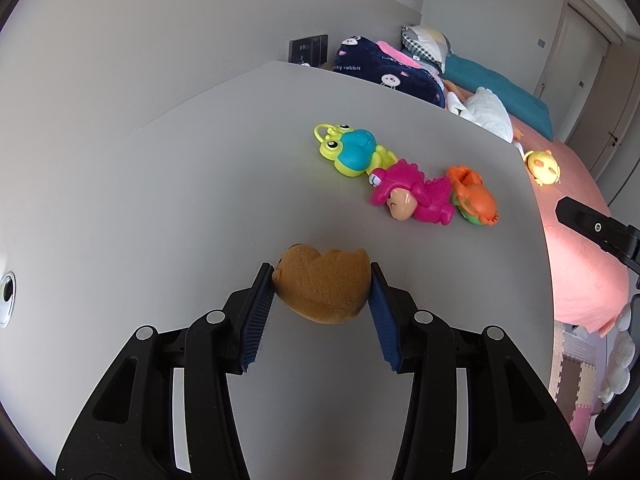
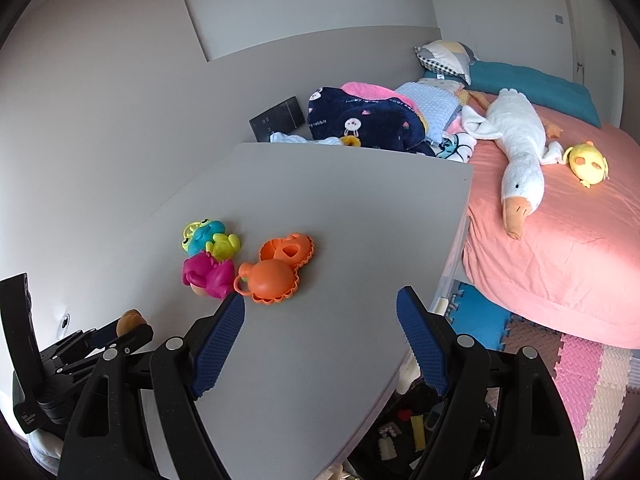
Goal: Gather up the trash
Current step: 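Grasp the brown plush toy with the left tool while the right tool grasps the orange toy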
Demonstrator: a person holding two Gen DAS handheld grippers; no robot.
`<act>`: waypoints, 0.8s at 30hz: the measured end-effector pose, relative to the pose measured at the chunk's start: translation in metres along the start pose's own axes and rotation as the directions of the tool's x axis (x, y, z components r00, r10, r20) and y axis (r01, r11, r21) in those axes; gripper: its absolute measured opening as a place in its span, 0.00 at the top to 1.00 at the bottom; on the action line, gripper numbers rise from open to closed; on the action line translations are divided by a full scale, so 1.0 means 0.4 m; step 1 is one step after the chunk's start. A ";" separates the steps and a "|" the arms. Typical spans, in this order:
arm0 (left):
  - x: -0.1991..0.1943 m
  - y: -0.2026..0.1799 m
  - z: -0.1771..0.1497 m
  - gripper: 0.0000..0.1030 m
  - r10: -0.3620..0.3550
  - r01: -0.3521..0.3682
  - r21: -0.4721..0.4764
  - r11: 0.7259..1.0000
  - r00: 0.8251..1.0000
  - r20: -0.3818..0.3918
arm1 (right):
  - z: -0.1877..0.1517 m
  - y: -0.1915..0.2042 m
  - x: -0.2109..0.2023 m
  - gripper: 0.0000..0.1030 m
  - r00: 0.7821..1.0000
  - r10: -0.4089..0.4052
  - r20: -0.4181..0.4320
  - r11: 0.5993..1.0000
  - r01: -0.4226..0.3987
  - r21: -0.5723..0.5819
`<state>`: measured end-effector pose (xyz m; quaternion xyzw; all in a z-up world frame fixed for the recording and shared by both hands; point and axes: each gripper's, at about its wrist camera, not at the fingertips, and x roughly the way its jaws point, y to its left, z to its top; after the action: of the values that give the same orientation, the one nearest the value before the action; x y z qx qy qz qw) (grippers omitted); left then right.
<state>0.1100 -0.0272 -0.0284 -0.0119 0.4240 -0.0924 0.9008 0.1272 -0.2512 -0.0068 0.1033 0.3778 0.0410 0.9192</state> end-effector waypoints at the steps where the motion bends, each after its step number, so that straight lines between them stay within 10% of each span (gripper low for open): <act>1: 0.002 0.007 0.006 0.55 0.000 0.000 -0.002 1.000 1.000 0.002 | 0.003 0.004 0.011 0.23 1.000 -0.001 -0.004 1.000 0.001 0.001; 24: 0.047 0.100 0.073 0.55 -0.015 0.015 -0.042 0.999 1.000 -0.008 | 0.040 0.082 0.225 0.24 0.995 -0.057 -0.085 0.998 0.060 0.032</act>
<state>0.1504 0.0071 -0.0279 -0.0335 0.4294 -0.0904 0.8980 0.2024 -0.2078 -0.0501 0.1060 0.4197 0.0119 0.9013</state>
